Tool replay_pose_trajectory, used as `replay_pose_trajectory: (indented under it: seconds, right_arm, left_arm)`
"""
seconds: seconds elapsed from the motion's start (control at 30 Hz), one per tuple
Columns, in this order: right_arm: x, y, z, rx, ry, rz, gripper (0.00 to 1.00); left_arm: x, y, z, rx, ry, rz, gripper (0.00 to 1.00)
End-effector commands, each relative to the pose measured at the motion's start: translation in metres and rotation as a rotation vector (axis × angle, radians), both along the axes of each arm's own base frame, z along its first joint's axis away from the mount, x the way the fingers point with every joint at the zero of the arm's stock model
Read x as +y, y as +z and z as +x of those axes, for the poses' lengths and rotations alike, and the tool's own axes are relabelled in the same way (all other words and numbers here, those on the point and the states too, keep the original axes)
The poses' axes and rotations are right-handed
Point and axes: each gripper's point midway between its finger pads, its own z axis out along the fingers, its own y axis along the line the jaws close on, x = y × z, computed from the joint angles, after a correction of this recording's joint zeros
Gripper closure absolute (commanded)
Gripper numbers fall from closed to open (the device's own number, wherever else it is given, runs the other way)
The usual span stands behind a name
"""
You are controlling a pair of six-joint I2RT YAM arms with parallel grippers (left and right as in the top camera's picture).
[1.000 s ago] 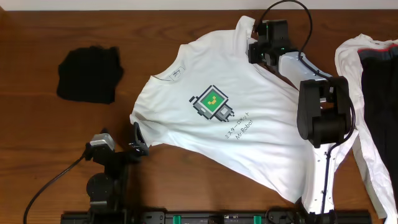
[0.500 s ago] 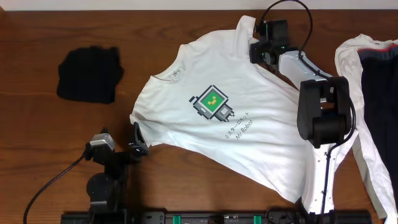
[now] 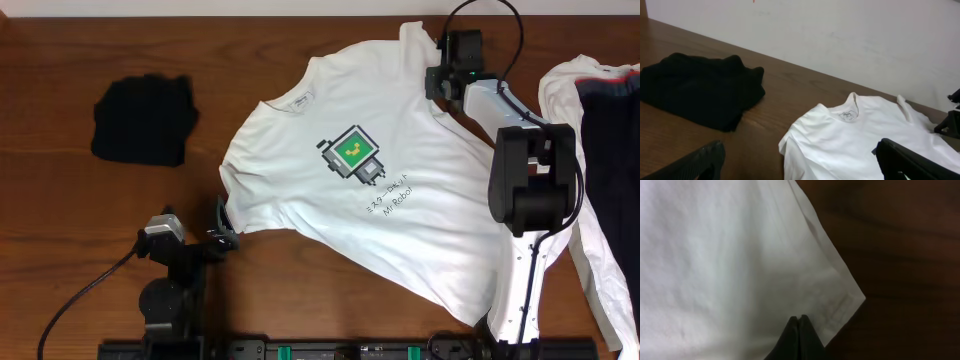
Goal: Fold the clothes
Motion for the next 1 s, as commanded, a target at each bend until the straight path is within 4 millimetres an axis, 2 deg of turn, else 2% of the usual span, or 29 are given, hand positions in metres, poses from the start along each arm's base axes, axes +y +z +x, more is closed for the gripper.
replay_pose_trajectory:
  seconds: [0.0,0.1,0.2,0.3,0.37,0.43,0.57,0.63,0.73,0.87,0.97]
  right_arm:
    - [-0.021,-0.021,-0.013,0.065,-0.035,-0.068,0.99]
    - [-0.02,0.008,0.0,0.002,-0.037,-0.063,0.98]
    - [-0.019,0.059,0.013,-0.086,-0.042,-0.053,0.97]
    - [-0.021,0.116,0.017,-0.177,-0.078,-0.024,0.97]
    - [-0.027,0.149,0.014,-0.23,-0.114,0.004,0.96]
    - [-0.034,0.178,0.007,-0.264,-0.14,0.023,0.87]
    - [-0.033,0.217,-0.017,-0.262,-0.107,0.031,0.89]
    - [-0.023,0.226,-0.028,-0.243,-0.046,0.04,0.93]
    - [-0.014,0.221,-0.037,-0.198,-0.003,0.084,0.98]
    - [-0.007,0.19,-0.036,-0.124,0.032,0.136,0.99]
    - [0.003,0.155,-0.029,-0.068,0.065,0.182,0.99]
  left_arm:
    - [-0.003,-0.015,-0.001,0.043,-0.02,0.005,0.02]
    - [-0.003,-0.015,-0.001,0.043,-0.02,0.005,0.02]
    - [-0.003,-0.015,-0.001,0.043,-0.02,0.005,0.02]
    - [-0.003,-0.015,-0.001,0.043,-0.02,0.005,0.02]
    - [-0.003,-0.015,-0.001,0.043,-0.019,0.005,0.02]
    - [-0.003,-0.015,-0.001,0.043,-0.02,0.005,0.02]
    - [-0.003,-0.015,-0.001,0.043,-0.02,0.005,0.02]
    - [-0.003,-0.015,-0.001,0.043,-0.019,0.005,0.02]
    - [-0.003,-0.015,-0.001,0.043,-0.02,0.005,0.02]
    - [-0.003,-0.015,-0.001,0.043,-0.02,0.005,0.02]
    - [-0.003,-0.015,-0.001,0.043,-0.02,0.005,0.02]
